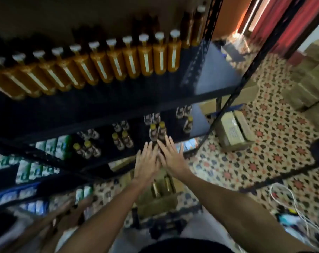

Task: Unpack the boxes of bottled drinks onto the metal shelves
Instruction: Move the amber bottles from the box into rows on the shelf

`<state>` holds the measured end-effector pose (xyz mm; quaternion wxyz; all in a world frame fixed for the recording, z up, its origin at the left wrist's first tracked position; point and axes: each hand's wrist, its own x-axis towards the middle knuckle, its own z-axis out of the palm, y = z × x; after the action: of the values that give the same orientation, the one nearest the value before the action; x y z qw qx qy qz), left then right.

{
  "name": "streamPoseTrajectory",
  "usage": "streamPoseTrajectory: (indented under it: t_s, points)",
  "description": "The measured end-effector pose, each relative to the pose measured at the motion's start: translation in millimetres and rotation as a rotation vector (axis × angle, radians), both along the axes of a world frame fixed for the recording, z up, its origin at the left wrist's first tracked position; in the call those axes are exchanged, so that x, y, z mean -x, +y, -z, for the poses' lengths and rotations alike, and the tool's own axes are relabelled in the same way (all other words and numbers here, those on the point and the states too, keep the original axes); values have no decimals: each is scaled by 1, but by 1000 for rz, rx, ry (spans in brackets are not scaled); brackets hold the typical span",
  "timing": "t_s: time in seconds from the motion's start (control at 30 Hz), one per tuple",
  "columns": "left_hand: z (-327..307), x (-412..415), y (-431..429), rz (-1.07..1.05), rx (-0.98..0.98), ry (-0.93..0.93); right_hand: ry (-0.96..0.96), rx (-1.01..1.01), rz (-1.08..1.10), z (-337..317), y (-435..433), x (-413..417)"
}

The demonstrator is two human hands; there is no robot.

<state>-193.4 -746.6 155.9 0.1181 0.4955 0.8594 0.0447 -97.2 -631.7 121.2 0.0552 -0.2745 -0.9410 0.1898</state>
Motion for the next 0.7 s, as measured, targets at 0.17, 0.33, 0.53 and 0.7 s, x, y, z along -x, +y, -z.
streamPoseTrajectory:
  t_s: [0.17,0.33,0.53,0.7]
  points:
    - [63,-12,-18,-9,42,-219,-192,234,34,68,-34,-41]
    - [164,-14,-32,25,101,-304,-363,401,106,159,-55,-75]
    - [282,-5,-50,33,264,-383,-391,498,54,272,-60,-85]
    - [373,-2,-57,-29,342,-437,-390,557,38,363,-62,-74]
